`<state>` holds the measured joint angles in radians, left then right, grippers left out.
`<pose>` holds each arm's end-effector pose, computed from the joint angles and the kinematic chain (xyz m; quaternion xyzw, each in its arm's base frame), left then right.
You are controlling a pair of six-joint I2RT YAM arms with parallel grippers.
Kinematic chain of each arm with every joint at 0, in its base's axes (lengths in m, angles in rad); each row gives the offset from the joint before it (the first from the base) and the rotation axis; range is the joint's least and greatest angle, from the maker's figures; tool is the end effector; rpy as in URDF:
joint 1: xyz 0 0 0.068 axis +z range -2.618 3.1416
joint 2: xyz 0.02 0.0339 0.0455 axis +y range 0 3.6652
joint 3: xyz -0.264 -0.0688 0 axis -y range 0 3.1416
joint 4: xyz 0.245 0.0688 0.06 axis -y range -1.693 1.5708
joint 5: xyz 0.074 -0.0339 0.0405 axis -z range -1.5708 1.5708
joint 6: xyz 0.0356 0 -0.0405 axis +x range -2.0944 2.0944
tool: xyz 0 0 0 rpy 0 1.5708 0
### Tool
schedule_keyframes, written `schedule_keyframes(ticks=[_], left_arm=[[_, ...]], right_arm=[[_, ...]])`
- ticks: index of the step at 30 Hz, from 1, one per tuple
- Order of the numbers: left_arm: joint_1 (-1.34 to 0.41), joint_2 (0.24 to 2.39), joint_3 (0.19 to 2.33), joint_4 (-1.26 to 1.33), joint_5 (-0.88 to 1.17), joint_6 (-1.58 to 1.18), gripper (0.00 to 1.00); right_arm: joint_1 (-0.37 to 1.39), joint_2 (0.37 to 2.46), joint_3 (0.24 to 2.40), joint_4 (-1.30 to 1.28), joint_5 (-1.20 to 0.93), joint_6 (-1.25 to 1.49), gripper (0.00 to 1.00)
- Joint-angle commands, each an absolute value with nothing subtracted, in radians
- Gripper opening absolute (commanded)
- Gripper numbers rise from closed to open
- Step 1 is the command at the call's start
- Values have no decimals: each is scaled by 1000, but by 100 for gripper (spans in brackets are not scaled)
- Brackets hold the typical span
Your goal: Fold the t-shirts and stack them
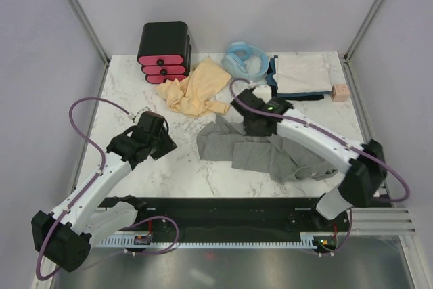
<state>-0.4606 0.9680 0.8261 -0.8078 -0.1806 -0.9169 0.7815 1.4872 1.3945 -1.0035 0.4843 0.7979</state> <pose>0.1684 -0.0764 0.2671 -0.2413 0.9175 -0.1271 0.2895 0.2216 0.1965 0.3198 0.0641 0.9431 -0.0020 0.3262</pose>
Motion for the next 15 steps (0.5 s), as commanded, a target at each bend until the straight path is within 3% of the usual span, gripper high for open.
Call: schedule_keyframes(ticks=[1, 6, 15], left_arm=[[-462, 950, 853, -782, -183, -870, 47], [-462, 933, 847, -782, -187, -865, 47], [-462, 950, 839, -782, -184, -870, 47]], right_arm=[[842, 1621, 1416, -1000, 325, 631, 51], [847, 1664, 1408, -994, 231, 583, 57], [948, 1784, 1399, -996, 117, 500, 57]])
